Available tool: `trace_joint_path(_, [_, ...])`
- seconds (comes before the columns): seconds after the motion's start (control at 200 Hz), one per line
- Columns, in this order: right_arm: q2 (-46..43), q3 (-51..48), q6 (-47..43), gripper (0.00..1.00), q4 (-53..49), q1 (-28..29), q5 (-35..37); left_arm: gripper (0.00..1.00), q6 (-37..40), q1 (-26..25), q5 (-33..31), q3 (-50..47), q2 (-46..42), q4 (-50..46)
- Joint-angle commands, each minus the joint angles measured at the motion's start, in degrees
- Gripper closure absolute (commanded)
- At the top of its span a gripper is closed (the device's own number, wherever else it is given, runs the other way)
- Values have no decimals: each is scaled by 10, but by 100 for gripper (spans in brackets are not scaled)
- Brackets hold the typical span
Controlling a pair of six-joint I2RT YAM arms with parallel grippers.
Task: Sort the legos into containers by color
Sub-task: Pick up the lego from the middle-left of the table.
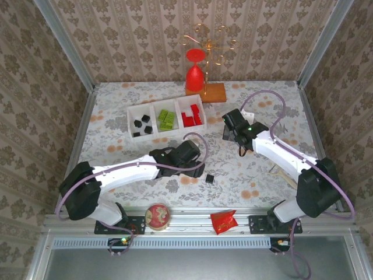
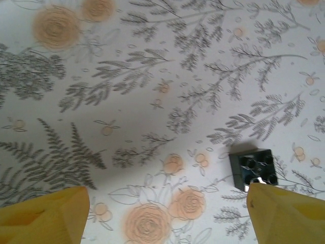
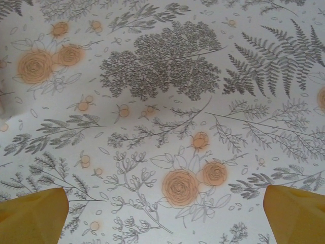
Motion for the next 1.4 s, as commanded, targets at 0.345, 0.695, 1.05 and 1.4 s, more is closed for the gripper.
trace_joint_path(0.345, [-67, -58, -41, 0, -2, -51, -17, 23, -38, -65, 35, 149, 154, -105])
trace_joint_path(0.695, [-103, -102, -48, 0, 39, -81, -62, 32, -29, -75, 57, 232, 248, -167])
trace_joint_path(1.05, [-122, -130, -49, 0, 70, -107, -103, 34, -20, -75, 22, 297, 317, -239])
trace_joint_path(1.4, [-121, -137, -49, 0, 84, -115, -129, 45, -11, -65, 16, 311, 337, -250])
